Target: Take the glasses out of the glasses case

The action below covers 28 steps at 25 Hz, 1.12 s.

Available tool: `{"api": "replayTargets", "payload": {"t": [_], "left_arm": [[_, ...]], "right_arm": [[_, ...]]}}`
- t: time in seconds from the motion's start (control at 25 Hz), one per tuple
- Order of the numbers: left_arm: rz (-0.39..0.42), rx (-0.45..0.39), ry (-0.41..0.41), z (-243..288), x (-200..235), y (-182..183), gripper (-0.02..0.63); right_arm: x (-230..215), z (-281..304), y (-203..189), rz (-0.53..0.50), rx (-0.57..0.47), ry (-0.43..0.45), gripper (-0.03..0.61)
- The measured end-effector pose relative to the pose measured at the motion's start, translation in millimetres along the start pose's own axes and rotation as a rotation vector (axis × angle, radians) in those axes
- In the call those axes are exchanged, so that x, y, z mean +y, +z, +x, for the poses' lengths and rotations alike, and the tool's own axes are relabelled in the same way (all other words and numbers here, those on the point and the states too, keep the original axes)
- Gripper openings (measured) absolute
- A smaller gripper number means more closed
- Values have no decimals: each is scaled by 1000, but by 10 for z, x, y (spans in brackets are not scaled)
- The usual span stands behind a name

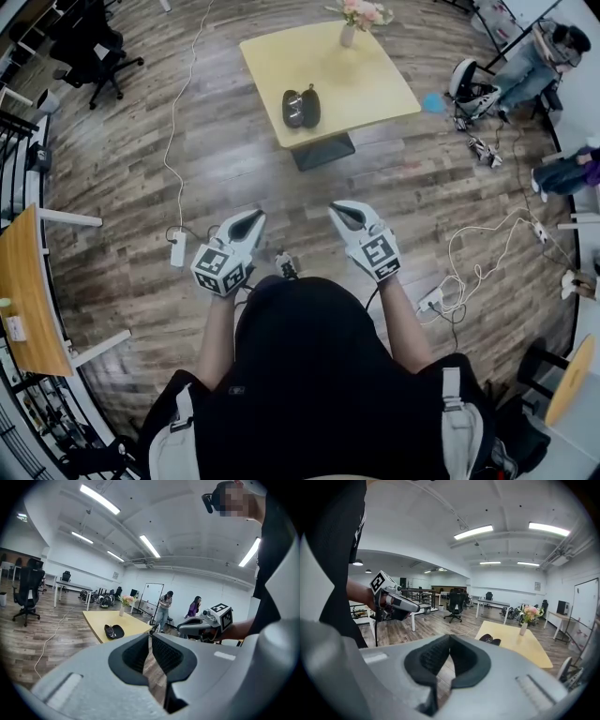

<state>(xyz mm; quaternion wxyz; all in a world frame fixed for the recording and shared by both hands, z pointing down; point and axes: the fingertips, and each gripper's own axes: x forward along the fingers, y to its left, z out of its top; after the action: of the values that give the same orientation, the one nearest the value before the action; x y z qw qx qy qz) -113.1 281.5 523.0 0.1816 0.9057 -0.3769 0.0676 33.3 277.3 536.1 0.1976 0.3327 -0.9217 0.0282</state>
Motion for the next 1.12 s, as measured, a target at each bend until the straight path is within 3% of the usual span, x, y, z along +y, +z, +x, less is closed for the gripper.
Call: {"api": "replayTargets", "payload": {"t": [0.68,1.12], "left_arm": [[-40,16,0,29,813,4,32],[-54,-10,79,499,1115,322,32]], "right_arm": [[-72,732,-12,16,62,-12,3],[-666,1134,95,-5,55,81,3]]}}
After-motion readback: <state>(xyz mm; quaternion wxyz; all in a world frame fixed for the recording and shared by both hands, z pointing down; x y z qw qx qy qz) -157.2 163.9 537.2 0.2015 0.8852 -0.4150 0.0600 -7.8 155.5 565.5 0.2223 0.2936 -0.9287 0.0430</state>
